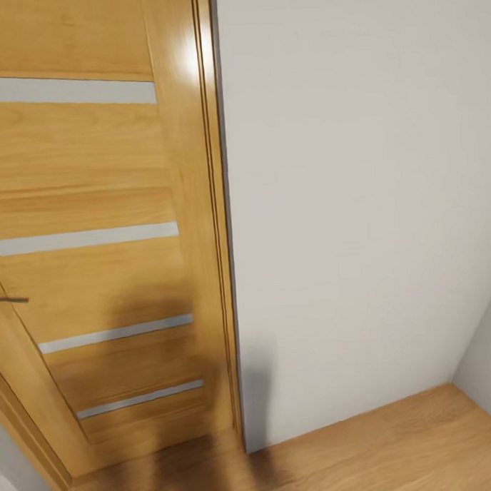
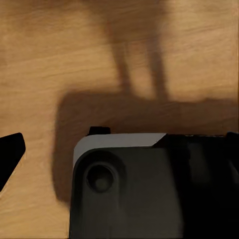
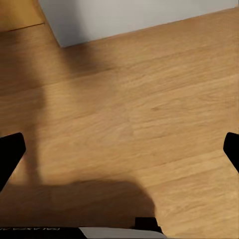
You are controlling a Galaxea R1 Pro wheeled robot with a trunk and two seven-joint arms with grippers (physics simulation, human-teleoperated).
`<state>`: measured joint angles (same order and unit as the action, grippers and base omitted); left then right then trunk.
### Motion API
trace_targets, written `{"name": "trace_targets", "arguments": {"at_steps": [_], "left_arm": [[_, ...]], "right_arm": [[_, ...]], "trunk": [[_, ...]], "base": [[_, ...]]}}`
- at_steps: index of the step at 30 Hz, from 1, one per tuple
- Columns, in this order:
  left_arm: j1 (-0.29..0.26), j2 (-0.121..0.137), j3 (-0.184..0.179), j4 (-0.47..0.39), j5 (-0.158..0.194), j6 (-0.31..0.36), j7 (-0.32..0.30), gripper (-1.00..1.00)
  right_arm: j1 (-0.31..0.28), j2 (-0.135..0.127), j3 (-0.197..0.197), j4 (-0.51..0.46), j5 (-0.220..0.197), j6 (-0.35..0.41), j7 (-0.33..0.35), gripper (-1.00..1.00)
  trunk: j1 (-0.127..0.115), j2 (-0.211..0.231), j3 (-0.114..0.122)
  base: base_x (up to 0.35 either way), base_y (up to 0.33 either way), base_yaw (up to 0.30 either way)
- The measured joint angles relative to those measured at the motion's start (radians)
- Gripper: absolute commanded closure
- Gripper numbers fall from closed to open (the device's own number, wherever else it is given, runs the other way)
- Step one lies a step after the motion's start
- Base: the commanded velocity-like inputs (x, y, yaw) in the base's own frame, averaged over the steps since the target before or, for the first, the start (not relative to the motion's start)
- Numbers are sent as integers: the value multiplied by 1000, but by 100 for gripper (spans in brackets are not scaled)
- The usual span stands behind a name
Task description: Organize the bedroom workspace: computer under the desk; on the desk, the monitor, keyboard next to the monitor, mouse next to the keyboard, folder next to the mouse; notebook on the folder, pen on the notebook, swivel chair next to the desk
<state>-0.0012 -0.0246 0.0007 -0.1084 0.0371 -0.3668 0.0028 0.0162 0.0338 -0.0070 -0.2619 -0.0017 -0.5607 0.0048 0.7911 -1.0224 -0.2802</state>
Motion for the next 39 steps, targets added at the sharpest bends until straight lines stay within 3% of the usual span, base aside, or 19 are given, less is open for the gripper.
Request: {"name": "trace_targets", "arguments": {"at_steps": [5, 24, 31, 34, 35, 39], "left_arm": [[0, 22, 0, 4, 7, -77, -1, -100], [0, 34, 0, 5, 18, -102, 3, -100], [1, 43, 1, 31, 38, -245, 5, -100], [1, 45, 2, 55, 61, -338, 6, -100], [0, 46, 2, 65, 85, -370, 4, -100], [0, 46, 1, 72, 114, -395, 4, -100]], "right_arm": [[0, -1, 0, 2, 1, -37, -1, -100], [0, -1, 0, 2, 1, -44, -1, -100], [0, -2, 0, 0, 1, -44, -1, -100], [0, -2, 0, 0, 1, -44, -1, -100], [0, -2, 0, 0, 1, -45, -1, -100], [0, -2, 0, 0, 1, -45, -1, -100]], "trunk": [[0, 0, 0], [0, 0, 0], [0, 0, 0], [0, 0, 0], [0, 0, 0], [0, 0, 0]], "base": [[0, 0, 276], [-51, -25, 278], [-54, -95, 278], [-8, -18, 278], [-3, -8, 278], [-2, -4, 278]]}}
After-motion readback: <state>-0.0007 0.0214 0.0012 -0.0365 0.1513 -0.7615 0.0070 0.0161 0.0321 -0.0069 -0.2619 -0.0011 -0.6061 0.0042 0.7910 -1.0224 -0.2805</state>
